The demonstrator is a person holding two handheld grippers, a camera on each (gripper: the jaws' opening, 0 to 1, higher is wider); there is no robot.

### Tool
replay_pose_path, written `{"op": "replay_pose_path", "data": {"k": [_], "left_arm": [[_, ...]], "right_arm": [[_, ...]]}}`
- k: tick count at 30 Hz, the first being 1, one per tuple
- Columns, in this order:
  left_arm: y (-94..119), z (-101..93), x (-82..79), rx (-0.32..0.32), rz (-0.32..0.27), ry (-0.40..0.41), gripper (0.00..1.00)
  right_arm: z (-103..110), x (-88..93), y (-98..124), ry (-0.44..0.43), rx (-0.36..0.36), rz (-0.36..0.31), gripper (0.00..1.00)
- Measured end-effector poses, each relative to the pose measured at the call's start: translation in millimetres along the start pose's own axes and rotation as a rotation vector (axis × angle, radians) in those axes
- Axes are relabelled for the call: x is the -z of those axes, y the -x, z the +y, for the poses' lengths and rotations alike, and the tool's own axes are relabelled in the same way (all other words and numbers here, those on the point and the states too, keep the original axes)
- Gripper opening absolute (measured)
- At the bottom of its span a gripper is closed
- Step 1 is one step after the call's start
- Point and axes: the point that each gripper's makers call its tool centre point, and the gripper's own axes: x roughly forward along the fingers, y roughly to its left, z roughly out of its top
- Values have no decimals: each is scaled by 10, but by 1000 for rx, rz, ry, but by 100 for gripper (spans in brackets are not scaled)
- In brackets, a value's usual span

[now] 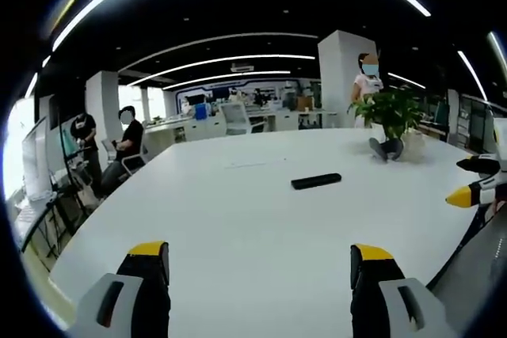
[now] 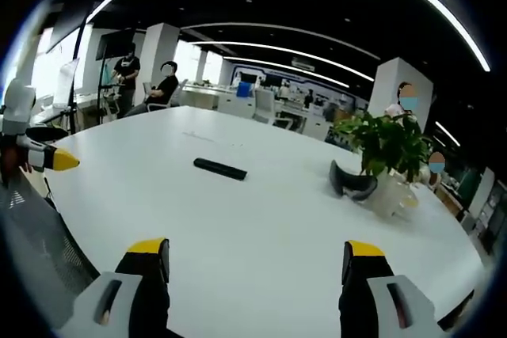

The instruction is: Press the specified remote control buttons in sequence, fully releasing each button before pressing the next.

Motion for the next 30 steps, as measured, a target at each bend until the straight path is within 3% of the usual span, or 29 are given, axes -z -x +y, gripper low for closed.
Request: {"op": "replay_pose_path", "data": {"k": [14,30], "left_arm": [[32,45,-83,-14,-32,23,97],[40,33,-94,-12,-37,4,97]], "right_arm": [[156,38,-21,26,-78,28,88],[103,0,-4,14,-56,2,87]]}}
